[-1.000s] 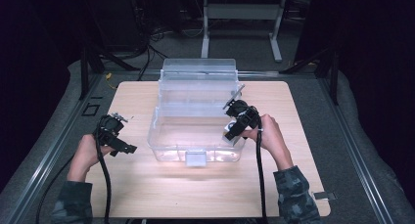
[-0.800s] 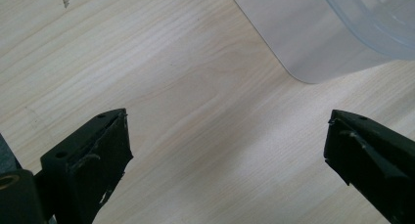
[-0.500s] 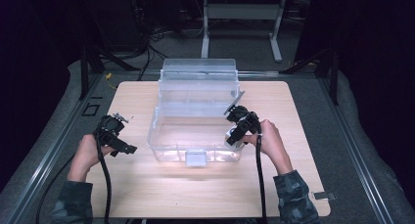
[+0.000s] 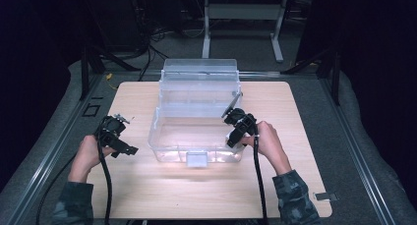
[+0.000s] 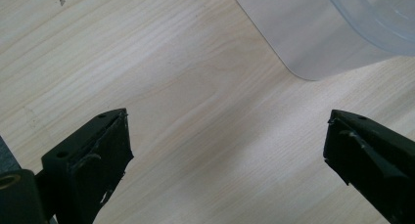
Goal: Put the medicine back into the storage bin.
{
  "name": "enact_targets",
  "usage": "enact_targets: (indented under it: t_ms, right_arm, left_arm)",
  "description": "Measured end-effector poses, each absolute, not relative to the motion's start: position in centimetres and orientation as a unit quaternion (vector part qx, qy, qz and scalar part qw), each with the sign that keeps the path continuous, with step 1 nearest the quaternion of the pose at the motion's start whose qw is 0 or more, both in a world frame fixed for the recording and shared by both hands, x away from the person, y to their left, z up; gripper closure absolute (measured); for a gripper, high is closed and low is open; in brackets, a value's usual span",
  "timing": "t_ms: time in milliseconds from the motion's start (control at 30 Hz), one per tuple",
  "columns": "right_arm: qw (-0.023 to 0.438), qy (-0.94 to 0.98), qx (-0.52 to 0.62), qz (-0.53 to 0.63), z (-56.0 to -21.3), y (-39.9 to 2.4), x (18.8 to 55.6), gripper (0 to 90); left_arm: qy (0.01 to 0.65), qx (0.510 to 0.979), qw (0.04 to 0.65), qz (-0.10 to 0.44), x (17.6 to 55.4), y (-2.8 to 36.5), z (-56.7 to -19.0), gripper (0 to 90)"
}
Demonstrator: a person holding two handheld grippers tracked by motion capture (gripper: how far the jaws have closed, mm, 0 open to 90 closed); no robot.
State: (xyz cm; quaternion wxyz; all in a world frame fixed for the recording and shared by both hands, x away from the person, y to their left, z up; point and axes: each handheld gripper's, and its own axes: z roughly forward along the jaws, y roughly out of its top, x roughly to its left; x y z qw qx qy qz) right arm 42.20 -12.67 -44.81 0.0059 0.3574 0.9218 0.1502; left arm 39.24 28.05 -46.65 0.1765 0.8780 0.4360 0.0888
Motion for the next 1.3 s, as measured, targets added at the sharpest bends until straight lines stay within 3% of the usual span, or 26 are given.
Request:
enact_targets:
  t_ms: [967, 1300]
  right_arm:
    - [-0.013, 0.926, 0.366, 0.096, -46.4, -11.9, 43.2, 44.3]
    - [-0.016, 0.924, 0.37, 0.095, -46.4, -11.7, 43.2, 39.8]
  left_arm:
    - [0.432, 0.882, 0.169, 0.084, 39.2, 27.9, -46.7, 3.4]
    - [0.431, 0.883, 0.169, 0.082, 39.3, 27.8, -46.8, 3.1]
